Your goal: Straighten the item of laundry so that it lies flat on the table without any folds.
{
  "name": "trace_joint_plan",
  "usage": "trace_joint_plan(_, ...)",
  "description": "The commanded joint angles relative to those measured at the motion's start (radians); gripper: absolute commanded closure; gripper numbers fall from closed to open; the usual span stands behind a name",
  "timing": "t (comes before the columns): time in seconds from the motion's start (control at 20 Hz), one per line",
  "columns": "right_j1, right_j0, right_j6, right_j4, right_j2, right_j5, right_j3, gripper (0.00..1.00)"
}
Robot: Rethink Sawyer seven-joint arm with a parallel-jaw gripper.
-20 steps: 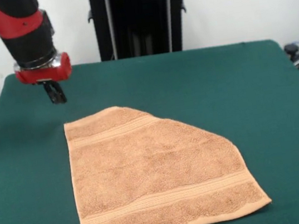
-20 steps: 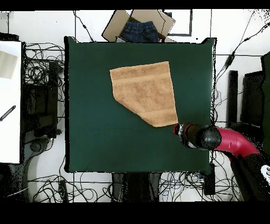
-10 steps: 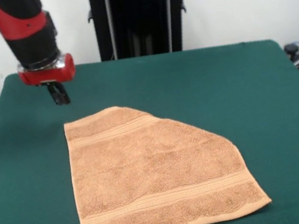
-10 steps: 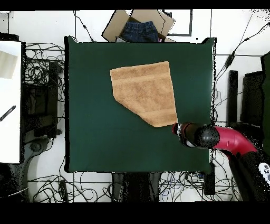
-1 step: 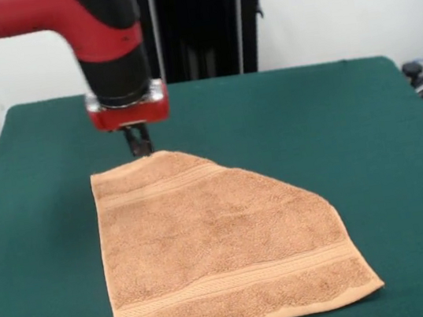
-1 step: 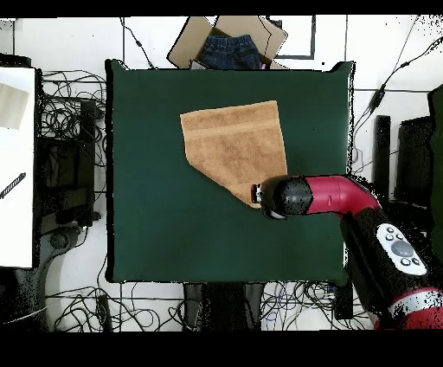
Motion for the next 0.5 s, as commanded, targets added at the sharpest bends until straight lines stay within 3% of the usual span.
trace_joint_plan(0.05, 0.026, 0.003, -0.112, -0.012, -0.005, 0.068, -0.072, 0.00)
trace_joint_plan(0.5, 0.045, -0.023, -0.143, 0.002, 0.020, 0.078, -0.066, 0.00)
